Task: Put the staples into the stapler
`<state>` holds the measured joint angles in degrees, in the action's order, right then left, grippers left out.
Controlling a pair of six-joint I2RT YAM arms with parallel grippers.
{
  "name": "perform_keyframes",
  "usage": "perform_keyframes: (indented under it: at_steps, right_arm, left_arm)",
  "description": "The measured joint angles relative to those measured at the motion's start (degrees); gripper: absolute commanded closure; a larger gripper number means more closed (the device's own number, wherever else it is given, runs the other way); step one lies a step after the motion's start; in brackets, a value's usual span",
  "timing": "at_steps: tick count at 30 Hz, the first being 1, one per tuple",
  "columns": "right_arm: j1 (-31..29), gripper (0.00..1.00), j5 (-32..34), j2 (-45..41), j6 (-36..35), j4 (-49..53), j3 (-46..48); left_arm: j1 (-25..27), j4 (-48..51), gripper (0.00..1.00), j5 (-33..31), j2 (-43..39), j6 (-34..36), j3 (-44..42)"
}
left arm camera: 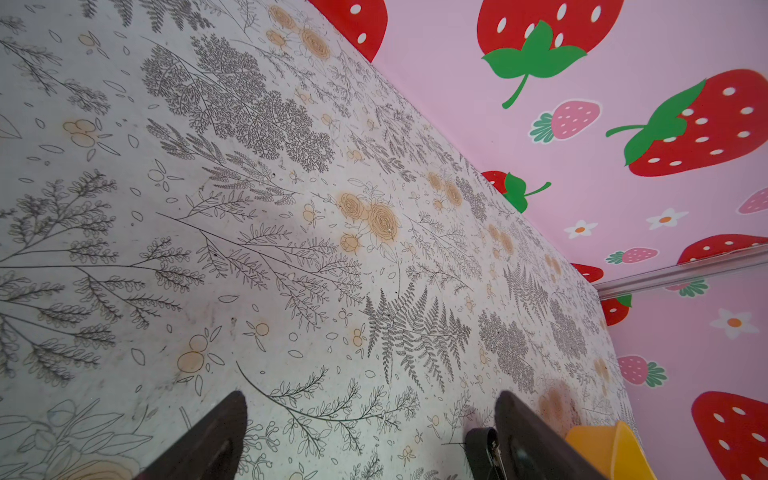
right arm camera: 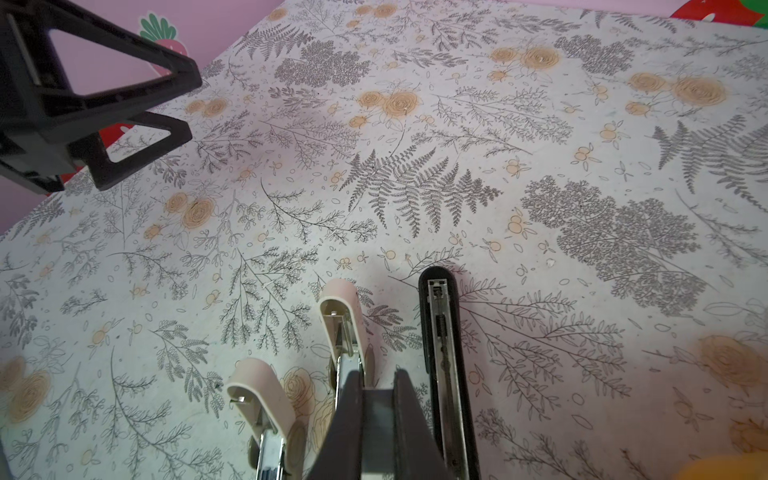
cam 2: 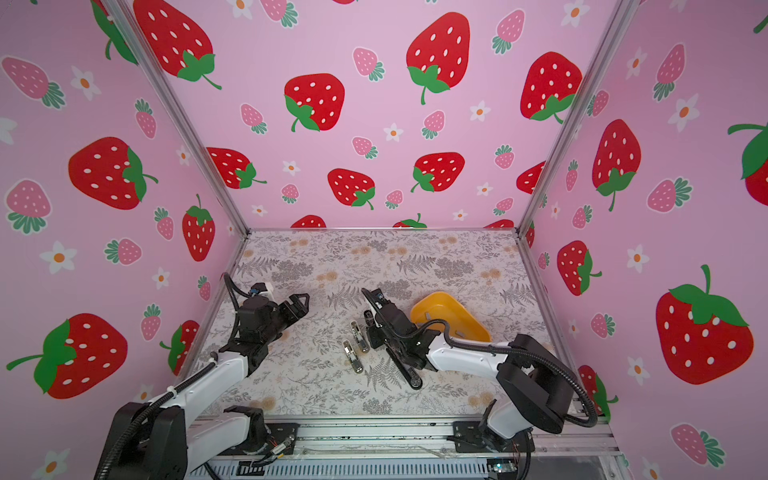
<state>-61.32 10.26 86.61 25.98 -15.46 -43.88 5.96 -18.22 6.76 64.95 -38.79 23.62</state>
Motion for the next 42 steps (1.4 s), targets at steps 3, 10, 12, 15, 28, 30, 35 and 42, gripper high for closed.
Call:
perform_keyframes:
  at_steps: [3, 10, 12, 15, 28, 30, 35, 42]
  right_arm:
    - [-0.9, 0.97, 0.5, 1.3, 0.6, 0.0, 0.0]
    - [-2.1, 0.97, 1.4, 5.2, 1.3, -0.3, 0.0]
    - [-2.3, 0.98, 1.4, 6.0, 1.5, -0.3, 0.0]
    - [-2.8, 0.98, 1.8, 7.0, 1.5, -0.2, -0.5]
    - [-6.0, 1.00, 4.2, 11.4, 1.5, -0.1, -5.4]
    - [-6.0, 1.00, 4.4, 12.1, 1.5, 0.1, -5.6]
    - [-6.0, 1.00, 5.5, 12.4, 1.4, 0.6, -5.6]
    - [-6.0, 1.00, 5.8, 12.6, 1.5, 0.7, -5.9]
  left_arm:
    - [0.0, 0.1, 0.06, 1.0, 1.0, 0.0, 0.0]
    - [0.1, 0.5, 0.06, 1.1, -0.1, 0.7, 0.7]
    - [0.1, 0.4, 0.06, 0.9, -0.2, 1.0, 0.7]
    - [0.1, 0.4, 0.06, 0.8, 0.4, 1.1, 0.8]
    - [0.1, 0.5, 0.06, 0.8, 1.3, 1.1, 1.2]
    - [0.1, 0.5, 0.06, 0.8, 1.3, 1.1, 1.3]
    - [0.1, 0.5, 0.06, 0.8, 1.3, 1.1, 1.4]
    - [0.1, 0.5, 0.06, 0.8, 1.4, 1.0, 1.4]
